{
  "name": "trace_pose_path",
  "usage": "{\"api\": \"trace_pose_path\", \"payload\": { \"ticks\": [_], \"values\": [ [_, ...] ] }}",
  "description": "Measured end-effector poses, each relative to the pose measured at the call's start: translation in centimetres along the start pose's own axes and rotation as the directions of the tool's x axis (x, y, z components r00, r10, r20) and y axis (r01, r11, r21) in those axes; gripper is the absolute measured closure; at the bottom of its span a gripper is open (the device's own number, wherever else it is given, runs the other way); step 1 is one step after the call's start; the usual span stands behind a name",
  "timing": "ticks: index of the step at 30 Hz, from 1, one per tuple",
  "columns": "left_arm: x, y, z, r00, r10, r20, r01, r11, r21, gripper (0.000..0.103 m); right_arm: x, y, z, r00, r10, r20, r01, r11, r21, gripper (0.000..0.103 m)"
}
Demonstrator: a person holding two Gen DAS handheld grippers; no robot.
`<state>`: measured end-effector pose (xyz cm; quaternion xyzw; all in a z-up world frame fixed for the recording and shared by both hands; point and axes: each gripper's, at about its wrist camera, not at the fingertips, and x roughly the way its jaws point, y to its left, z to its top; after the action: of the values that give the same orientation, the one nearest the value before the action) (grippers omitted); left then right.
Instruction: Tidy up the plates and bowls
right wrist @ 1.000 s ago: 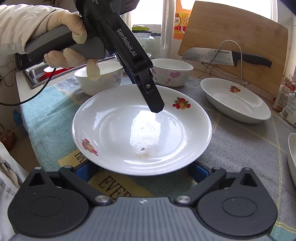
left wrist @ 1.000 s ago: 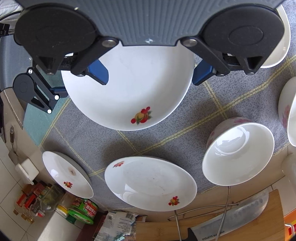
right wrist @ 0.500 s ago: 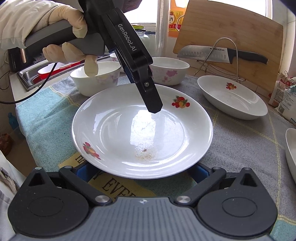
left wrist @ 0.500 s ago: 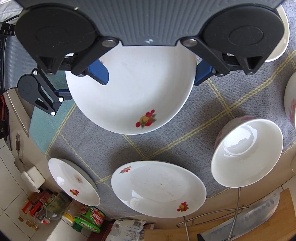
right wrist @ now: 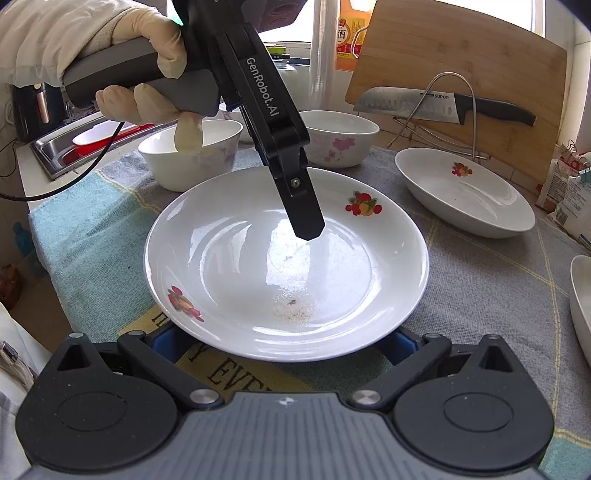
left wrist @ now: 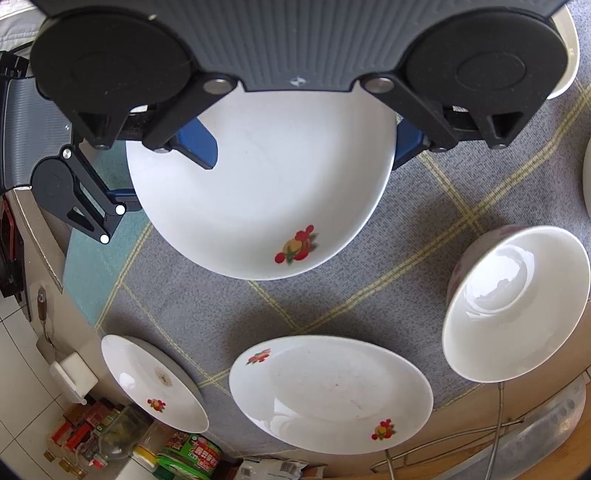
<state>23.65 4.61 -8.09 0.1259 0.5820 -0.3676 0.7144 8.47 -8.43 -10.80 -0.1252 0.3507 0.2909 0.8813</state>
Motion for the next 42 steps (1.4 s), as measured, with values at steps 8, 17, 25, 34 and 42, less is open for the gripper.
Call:
{"api": "trace_pose_path", "payload": {
  "ticks": [8,17,25,34,42],
  "values": [
    [0.1,0.0,0.2,1.000,-0.005,-0.015,0.004,1.000,-0.004,0.008,0.1,0.1,0.2,1.000,-0.002,-0.023,0.002,1.000,0.001,0.000],
    [-0.2,-0.1,0.4,1.000,-0.019,-0.008,0.019,1.000,-0.008,0.009,0.2,-0.1,0.4,0.999,0.004,-0.046,-0.003,1.000,0.014,0.000],
    [-0.7,-0.5,0.9,1.000,-0.016,0.003,0.016,1.000,-0.005,0.009,-0.1,-0.3,0.7,0.999,-0.003,-0.048,0.003,1.000,0.004,0.000],
    [-1.0,-1.4,1.8,1.000,-0.004,0.020,0.005,1.000,-0.014,0.009,-1.0,-1.3,0.7,0.999,-0.001,-0.039,0.001,1.000,-0.010,0.000],
    [-0.9,-3.1,3.4,0.999,0.005,0.032,-0.004,1.000,-0.014,0.009,-2.4,-3.1,0.4,0.999,-0.006,-0.032,0.005,1.000,-0.024,0.000]
  ]
}}
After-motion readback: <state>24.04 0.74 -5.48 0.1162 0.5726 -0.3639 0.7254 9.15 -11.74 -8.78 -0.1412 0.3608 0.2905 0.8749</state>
